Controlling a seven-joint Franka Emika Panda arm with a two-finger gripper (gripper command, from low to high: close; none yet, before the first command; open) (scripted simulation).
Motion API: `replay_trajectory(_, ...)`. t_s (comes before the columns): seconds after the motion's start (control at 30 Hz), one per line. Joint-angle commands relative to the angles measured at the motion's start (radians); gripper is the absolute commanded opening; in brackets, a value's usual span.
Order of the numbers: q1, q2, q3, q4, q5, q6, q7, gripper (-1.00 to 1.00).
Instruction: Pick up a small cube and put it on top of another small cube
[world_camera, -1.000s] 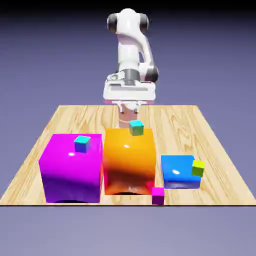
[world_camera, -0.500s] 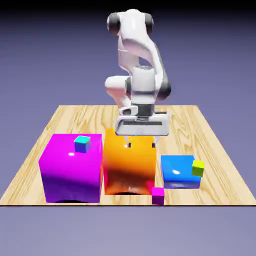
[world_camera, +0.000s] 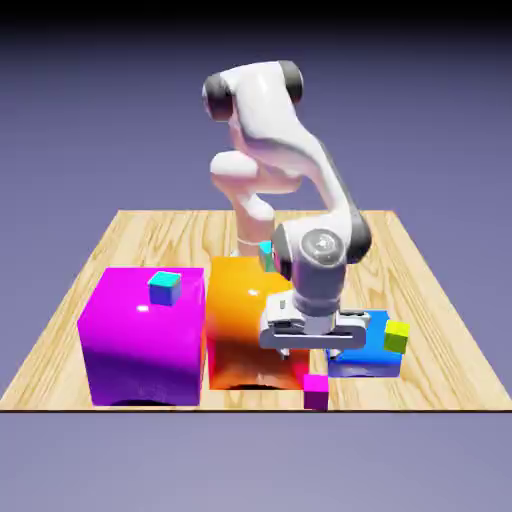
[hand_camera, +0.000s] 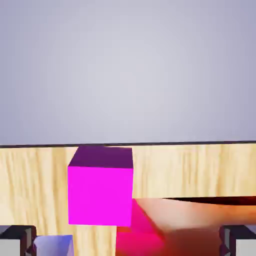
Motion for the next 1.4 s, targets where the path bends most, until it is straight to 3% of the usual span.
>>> replay_trajectory(0.0,-0.007,0.036,0.013,0.031,-0.005,-0.033,0.012,0.0)
replay_trajectory(0.1,-0.027,0.145,0.054,0.122,-0.02,-0.131,0.048,0.0)
replay_trajectory(0.23,-0.018,0.228,0.032,0.053,-0.055,0.002,0.068,0.0)
replay_trajectory(0.27,-0.018,0.228,0.032,0.053,-0.055,0.002,0.068,-1.0)
replay_trajectory(0.43,-0.012,0.165,0.036,0.145,-0.019,-0.138,0.061,-1.0)
replay_trajectory(0.93,0.169,0.03,-0.508,0.249,0.199,-0.188,0.261,-1.0)
replay_trajectory(1.07,0.125,-0.113,-0.644,0.216,0.315,-0.272,0.309,-1.0)
replay_trajectory(1.37,-0.143,-0.432,-0.63,0.042,0.49,-0.481,0.296,-1.0)
